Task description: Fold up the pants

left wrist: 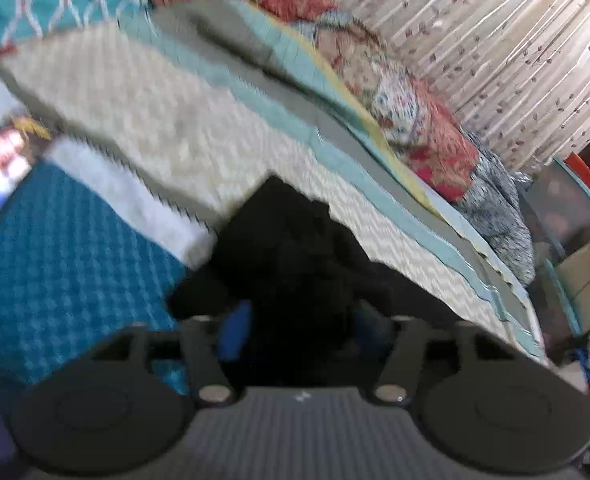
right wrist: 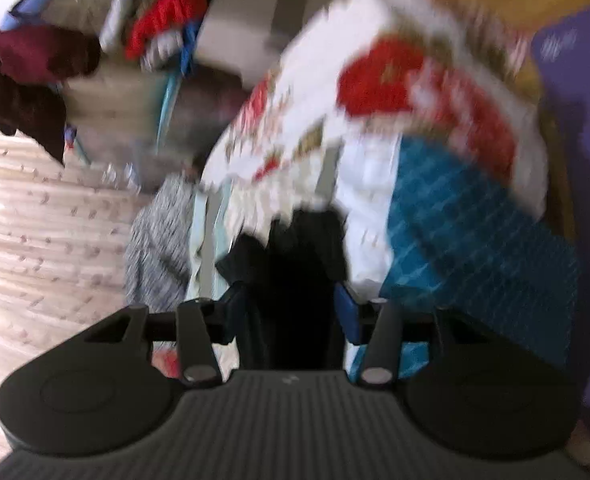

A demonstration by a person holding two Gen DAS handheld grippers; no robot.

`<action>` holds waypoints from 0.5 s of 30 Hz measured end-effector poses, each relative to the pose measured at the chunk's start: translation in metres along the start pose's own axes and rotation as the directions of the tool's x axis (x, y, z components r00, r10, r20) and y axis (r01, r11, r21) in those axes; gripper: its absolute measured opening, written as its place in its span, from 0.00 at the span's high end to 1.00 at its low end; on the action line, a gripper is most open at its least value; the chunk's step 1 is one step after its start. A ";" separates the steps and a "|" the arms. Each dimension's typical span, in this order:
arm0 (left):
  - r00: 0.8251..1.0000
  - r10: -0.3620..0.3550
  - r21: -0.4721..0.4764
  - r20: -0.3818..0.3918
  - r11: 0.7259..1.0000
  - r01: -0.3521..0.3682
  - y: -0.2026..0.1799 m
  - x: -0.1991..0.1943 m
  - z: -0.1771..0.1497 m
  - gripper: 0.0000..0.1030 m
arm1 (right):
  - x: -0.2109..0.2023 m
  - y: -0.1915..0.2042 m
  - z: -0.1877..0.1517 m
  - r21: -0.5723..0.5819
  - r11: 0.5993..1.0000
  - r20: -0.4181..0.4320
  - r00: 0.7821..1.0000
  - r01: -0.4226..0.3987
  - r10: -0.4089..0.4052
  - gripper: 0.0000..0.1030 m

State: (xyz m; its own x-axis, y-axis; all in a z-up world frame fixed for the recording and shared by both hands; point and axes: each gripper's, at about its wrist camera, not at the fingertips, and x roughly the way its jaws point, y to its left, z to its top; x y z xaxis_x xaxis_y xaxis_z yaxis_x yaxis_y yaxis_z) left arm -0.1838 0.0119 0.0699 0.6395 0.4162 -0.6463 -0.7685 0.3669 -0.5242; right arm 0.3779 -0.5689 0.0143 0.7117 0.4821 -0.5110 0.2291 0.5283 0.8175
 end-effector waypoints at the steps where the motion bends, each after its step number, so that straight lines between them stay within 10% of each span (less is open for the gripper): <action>1: 1.000 0.004 -0.004 0.017 1.000 -0.004 0.002 -0.005 0.003 0.38 | -0.010 0.005 -0.003 -0.028 0.998 0.077 0.996 0.055 -0.053 0.49; 7: 0.998 -0.042 -0.197 0.036 0.979 0.049 0.031 -0.009 0.023 0.26 | -0.036 0.049 -0.039 -0.334 0.939 0.163 0.986 0.082 -0.029 0.49; 13: 0.992 -0.109 -0.233 -0.063 0.968 0.092 0.020 0.039 0.028 0.21 | -0.012 0.107 -0.138 -0.645 0.758 -0.130 0.991 -0.097 0.016 0.50; 15: 0.996 -0.025 -0.153 -0.088 0.988 0.011 0.008 0.053 0.024 0.45 | 0.003 0.124 -0.186 -0.695 0.692 -0.266 0.964 -0.197 0.008 0.50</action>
State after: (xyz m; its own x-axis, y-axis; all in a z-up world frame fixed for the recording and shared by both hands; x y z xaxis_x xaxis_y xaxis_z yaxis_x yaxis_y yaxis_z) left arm -0.1557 0.0569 0.0442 0.6543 0.3326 -0.6792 -0.7552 0.2397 -0.6101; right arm 0.2850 -0.3717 0.0644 0.5117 0.6548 -0.5562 -0.4435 0.7558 0.4818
